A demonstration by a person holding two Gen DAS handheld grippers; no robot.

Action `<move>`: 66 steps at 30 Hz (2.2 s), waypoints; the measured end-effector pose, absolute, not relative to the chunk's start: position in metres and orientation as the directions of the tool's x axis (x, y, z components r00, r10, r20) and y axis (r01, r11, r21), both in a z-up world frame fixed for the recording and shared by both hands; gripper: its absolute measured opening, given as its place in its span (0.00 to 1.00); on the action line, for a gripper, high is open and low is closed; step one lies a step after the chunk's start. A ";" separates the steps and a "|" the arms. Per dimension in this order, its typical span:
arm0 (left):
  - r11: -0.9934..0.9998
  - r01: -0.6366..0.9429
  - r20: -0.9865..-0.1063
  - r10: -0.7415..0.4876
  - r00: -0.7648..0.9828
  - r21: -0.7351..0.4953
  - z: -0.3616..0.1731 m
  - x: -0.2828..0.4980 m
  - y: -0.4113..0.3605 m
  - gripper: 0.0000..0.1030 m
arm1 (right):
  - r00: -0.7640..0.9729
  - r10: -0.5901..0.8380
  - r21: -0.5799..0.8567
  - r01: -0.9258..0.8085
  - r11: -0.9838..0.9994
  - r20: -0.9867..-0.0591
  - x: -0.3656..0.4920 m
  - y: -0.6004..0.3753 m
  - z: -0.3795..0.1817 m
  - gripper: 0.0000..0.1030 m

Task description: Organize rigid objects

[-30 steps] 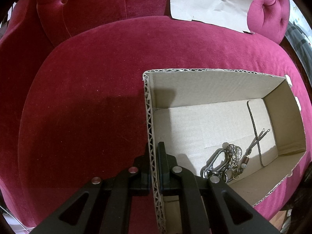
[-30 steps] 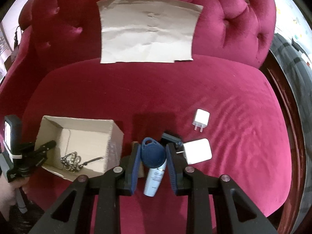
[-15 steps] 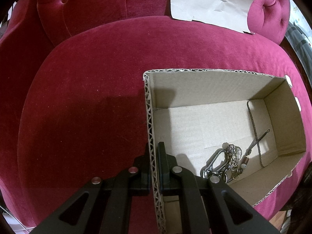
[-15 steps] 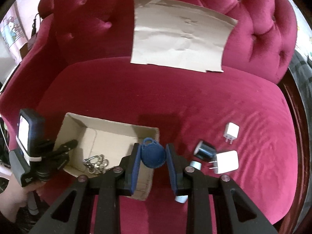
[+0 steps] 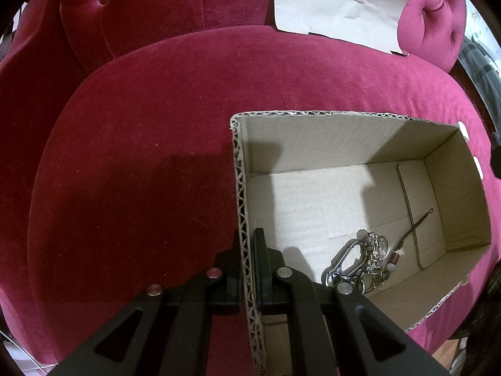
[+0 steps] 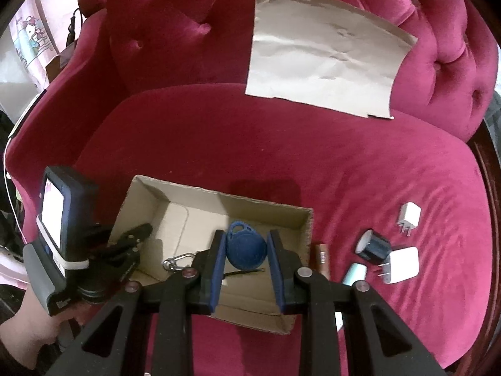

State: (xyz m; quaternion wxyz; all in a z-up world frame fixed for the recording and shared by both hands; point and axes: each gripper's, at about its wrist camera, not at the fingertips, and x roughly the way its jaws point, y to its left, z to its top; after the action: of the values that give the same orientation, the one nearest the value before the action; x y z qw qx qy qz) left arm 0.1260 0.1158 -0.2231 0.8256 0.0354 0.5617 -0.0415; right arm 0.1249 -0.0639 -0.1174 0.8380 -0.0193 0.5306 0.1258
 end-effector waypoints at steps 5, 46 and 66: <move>0.994 0.109 -0.930 -0.029 0.366 0.012 -0.223 0.126 0.116 0.05 | 0.392 0.196 0.107 -0.239 0.965 -0.899 0.127 -0.051 -0.127 0.27; 0.994 0.109 -0.929 -0.027 0.368 0.014 -0.222 0.125 0.115 0.05 | 0.344 0.208 0.140 -0.211 0.967 -0.915 0.129 -0.033 -0.169 0.54; 0.994 0.108 -0.930 -0.028 0.367 0.012 -0.223 0.126 0.116 0.05 | 0.397 0.156 0.085 -0.190 0.978 -0.904 0.134 -0.045 -0.156 1.00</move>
State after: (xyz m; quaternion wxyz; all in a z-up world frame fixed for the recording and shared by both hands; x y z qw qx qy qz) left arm 0.1258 0.1161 -0.2234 0.8260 0.0355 0.5610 -0.0412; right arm 0.1335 -0.0454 -0.1564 0.8357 -0.0157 0.5391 0.1036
